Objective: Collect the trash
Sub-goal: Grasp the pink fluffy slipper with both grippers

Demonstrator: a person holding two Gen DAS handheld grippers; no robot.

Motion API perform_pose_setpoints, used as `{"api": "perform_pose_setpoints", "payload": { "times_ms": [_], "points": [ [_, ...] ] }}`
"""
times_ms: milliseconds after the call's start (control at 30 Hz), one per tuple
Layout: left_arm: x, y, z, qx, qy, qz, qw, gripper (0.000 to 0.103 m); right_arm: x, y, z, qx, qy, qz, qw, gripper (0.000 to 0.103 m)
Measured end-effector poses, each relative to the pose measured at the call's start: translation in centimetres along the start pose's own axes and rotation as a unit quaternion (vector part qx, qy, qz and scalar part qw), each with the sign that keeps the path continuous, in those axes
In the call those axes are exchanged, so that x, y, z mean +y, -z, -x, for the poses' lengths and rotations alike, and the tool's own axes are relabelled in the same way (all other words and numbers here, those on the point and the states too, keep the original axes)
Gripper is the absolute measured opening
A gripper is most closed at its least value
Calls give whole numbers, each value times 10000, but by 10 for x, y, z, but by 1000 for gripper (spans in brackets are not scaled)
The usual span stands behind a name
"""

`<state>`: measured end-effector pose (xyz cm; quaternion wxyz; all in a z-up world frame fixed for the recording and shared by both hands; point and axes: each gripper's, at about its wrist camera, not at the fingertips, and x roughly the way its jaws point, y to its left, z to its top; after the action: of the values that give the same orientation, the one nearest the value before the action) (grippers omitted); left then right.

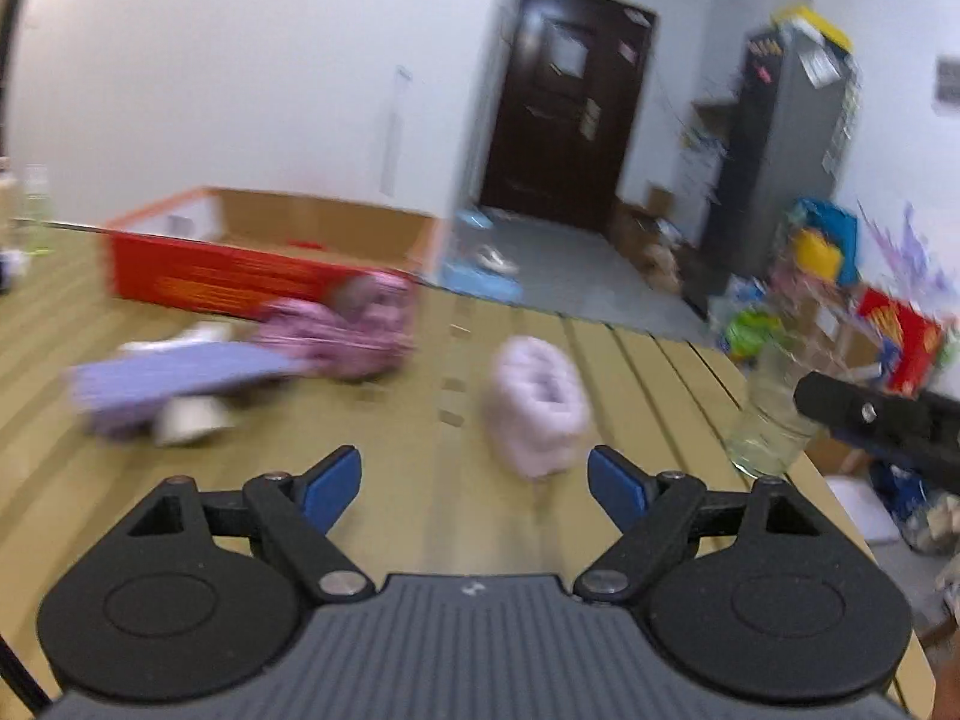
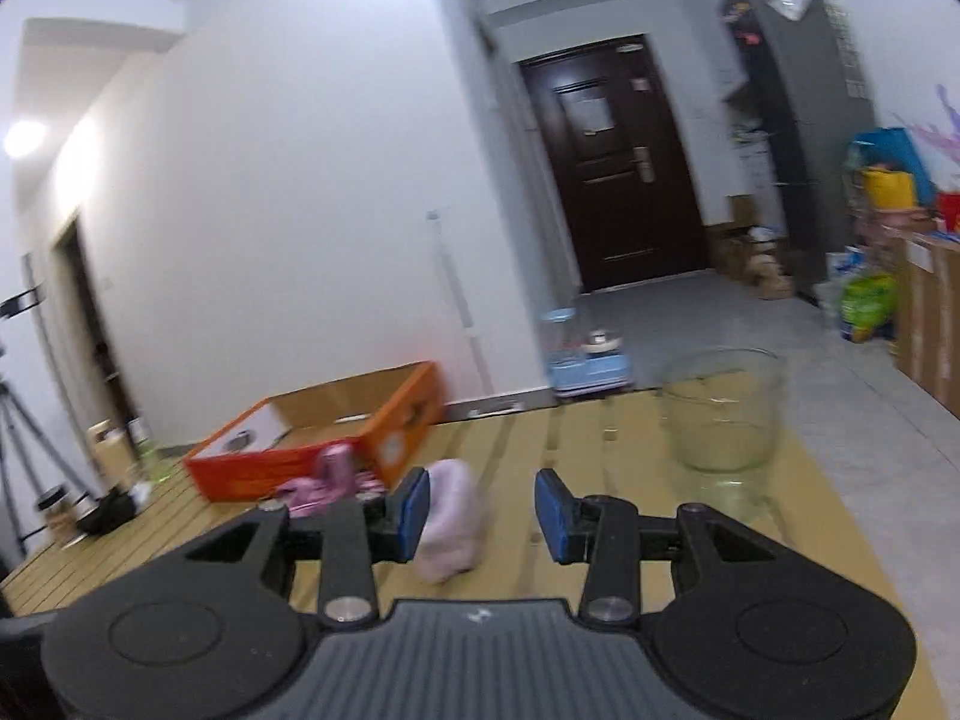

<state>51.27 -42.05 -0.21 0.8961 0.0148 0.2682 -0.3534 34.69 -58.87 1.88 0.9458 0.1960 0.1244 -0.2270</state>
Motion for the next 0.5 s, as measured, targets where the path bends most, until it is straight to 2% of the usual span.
{"api": "perform_pose_setpoints", "payload": {
  "times_ms": [133, 200, 233, 267, 333, 367, 400, 433, 500],
  "points": [
    [-31, -5, -62, 205, -332, -102, 9992, 76, -29, 4, -18, 166, -27, -248, 9995, 39],
    [-33, -7, -82, 294, -318, 33, 9991, 55, -34, 7, -27, 239, -48, -311, 9992, 39],
    [-28, -7, -87, 409, -182, 160, 9989, 31, -39, 7, -28, 279, -66, -320, 9991, 39],
    [-22, -6, -86, 542, 27, 301, 9981, 17, -41, 10, -30, 311, -85, -320, 9990, 39],
    [-3, -5, -68, 760, 351, 594, 9947, 16, -39, 13, -38, 363, -161, -284, 9988, 38],
    [10, -2, -52, 860, 692, 789, 9908, 16, -34, 13, -33, 373, -251, -248, 9987, 38],
    [29, 3, -34, 962, 1094, 1085, 9834, 16, -33, 14, -32, 388, -359, -215, 9984, 38],
    [45, 8, -18, 1094, 1330, 1244, 9772, 16, -31, 15, -32, 431, -481, -162, 9978, 39],
    [80, 24, 15, 1407, 1632, 1533, 9644, 17, -19, 19, -38, 653, -748, 21, 9951, 39]
  ]
}}
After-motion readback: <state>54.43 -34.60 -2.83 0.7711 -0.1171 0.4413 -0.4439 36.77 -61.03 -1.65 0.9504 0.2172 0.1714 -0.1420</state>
